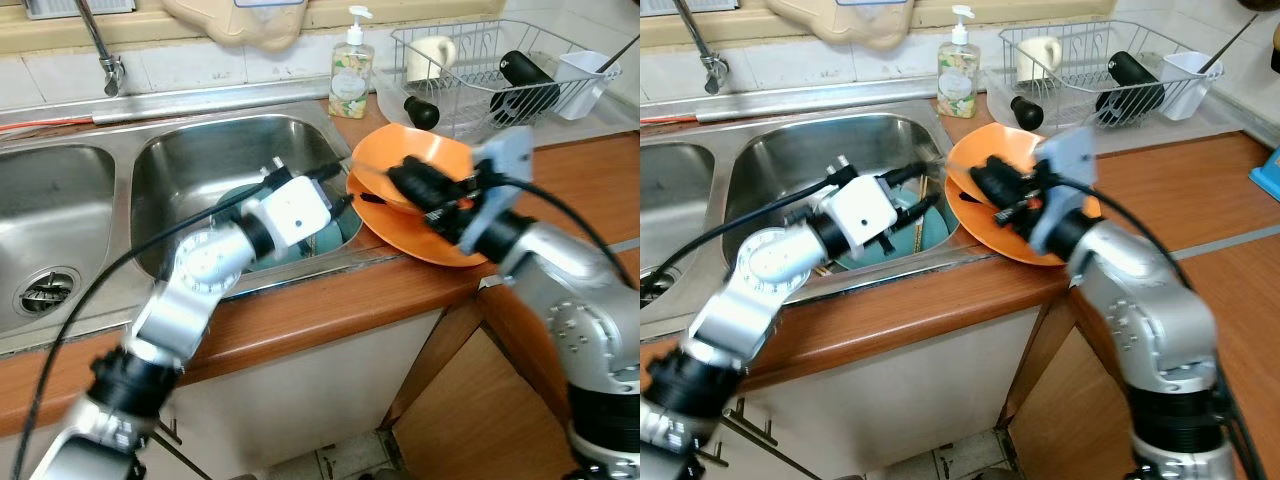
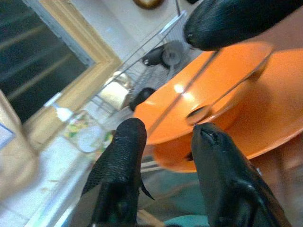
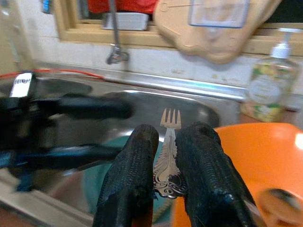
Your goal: Kitchen organization
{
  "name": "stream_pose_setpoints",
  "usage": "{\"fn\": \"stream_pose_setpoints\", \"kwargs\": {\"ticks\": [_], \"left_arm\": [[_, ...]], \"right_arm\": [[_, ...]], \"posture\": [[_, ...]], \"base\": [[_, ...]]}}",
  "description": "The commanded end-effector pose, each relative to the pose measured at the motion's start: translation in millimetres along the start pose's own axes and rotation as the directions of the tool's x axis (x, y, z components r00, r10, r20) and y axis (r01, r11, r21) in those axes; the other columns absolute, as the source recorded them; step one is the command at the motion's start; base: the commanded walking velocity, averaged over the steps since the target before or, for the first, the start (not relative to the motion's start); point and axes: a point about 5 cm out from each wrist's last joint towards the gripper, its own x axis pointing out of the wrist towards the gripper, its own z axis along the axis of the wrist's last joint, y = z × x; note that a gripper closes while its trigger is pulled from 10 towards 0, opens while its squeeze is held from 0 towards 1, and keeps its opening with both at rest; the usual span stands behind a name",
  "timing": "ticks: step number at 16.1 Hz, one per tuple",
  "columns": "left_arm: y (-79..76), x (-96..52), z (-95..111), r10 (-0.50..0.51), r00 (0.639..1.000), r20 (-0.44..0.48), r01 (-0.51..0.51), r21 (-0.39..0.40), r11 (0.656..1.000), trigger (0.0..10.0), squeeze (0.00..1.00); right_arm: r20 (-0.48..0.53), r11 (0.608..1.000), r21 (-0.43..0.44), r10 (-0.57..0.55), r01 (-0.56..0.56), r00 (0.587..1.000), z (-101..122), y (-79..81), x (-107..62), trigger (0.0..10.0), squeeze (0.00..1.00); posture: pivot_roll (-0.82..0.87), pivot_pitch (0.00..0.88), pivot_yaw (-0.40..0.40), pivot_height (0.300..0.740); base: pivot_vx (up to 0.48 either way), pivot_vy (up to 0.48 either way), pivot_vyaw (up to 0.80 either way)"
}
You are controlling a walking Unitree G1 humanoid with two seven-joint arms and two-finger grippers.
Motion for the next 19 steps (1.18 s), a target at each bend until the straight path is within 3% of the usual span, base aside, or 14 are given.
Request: {"fn": "stream_pose_setpoints", "kwargs": {"ticks": [1,4,6,10,11,12,13,14,15,16,17,18,19], "left_arm": [[-0.5,3.3,0,-0.017,1.0,0.001,0.016,0.05,0.999,0.0,0.0],[2.6,9.6,-6,-0.02,0.999,-0.028,0.023,0.129,0.991,0.1,0.0],[3.0,12.6,-11,-0.041,0.998,-0.05,0.049,0.175,0.983,0.7,0.0],[5.2,13.2,-18,-0.037,0.996,-0.076,0.053,0.216,0.975,0.9,0.0],[7.4,12.4,-20,-0.003,0.997,-0.08,0.021,0.225,0.974,2.8,0.0],[7.8,12.3,-21,0.001,0.997,-0.081,0.017,0.227,0.974,2.8,0.0],[6.9,12.2,-23,-0.012,0.996,-0.088,0.033,0.24,0.97,1.8,0.0],[6.5,12.1,-24,-0.016,0.996,-0.09,0.037,0.242,0.969,1.8,0.0],[6.2,11.8,-24,-0.018,0.996,-0.092,0.04,0.245,0.969,0.0,0.0],[6.0,11.4,-25,-0.019,0.996,-0.092,0.042,0.248,0.968,0.0,0.0],[6.4,9.9,-27,-0.02,0.995,-0.101,0.045,0.255,0.966,0.0,0.0],[6.7,9.5,-28,-0.018,0.994,-0.104,0.044,0.257,0.965,0.0,0.0],[11.9,6.6,-32,0.012,0.992,-0.128,0.022,0.261,0.965,0.0,0.0]], "right_arm": [[0.008,0.999,-0.009,0.039,-0.039,0.999,6,7.6,2.1,0.0,0.0],[0.003,0.997,-0.01,0.08,-0.08,0.997,8,17.0,5.0,0.0,0.0],[0.005,0.996,-0.009,0.088,-0.087,0.996,9,19.7,6.0,0.0,0.0],[-0.01,0.993,-0.009,0.119,-0.119,0.993,9,25.8,7.0,0.0,0.0],[-0.023,0.992,-0.008,0.126,-0.126,0.992,7,27.5,7.5,0.0,0.0],[-0.025,0.992,-0.008,0.125,-0.126,0.992,7,27.7,7.6,0.0,0.0],[-0.029,0.993,-0.005,0.12,-0.12,0.992,6,27.6,8.2,0.0,0.0],[-0.03,0.993,-0.005,0.119,-0.12,0.992,6,27.6,8.3,0.0,0.0],[-0.033,0.993,-0.008,0.114,-0.114,0.993,6,27.1,8.7,2.0,0.0],[-0.038,0.995,-0.017,0.101,-0.102,0.994,6,25.8,9.3,7.3,0.0],[-0.032,0.998,-0.002,0.066,-0.066,0.997,6,21.7,10.9,10.0,0.0],[-0.029,0.998,0.004,0.064,-0.064,0.998,6,21.3,11.1,10.0,0.0],[-0.027,0.997,0.025,0.08,-0.079,0.996,6,22.6,10.7,10.0,1.0]], "posture": [[-0.13,0.0,0.004,0.74],[-0.13,0.0,0.008,0.74],[-0.13,0.0,0.009,0.74],[-0.13,0.0,0.009,0.74],[-0.13,0.0,0.01,0.74],[-0.13,0.0,0.01,0.74],[-0.13,0.0,0.01,0.74],[-0.13,0.0,0.01,0.74],[-0.13,0.0,0.01,0.74],[-0.13,0.0,0.01,0.74],[-0.13,0.0,0.012,0.74],[-0.13,0.0,0.012,0.74],[-0.13,0.0,0.014,0.74]], "base": [[0.0,0.0,0.0],[0.0,0.0,0.0],[0.0,0.0,0.0],[0.0,0.0,0.0],[0.0,0.0,0.0],[0.0,0.0,0.0],[0.0,0.0,0.0],[0.0,0.0,0.0],[0.0,0.0,0.0],[0.0,0.0,0.0],[0.0,0.0,0.0],[0.0,0.0,0.0],[0.0,0.0,0.0]]}}
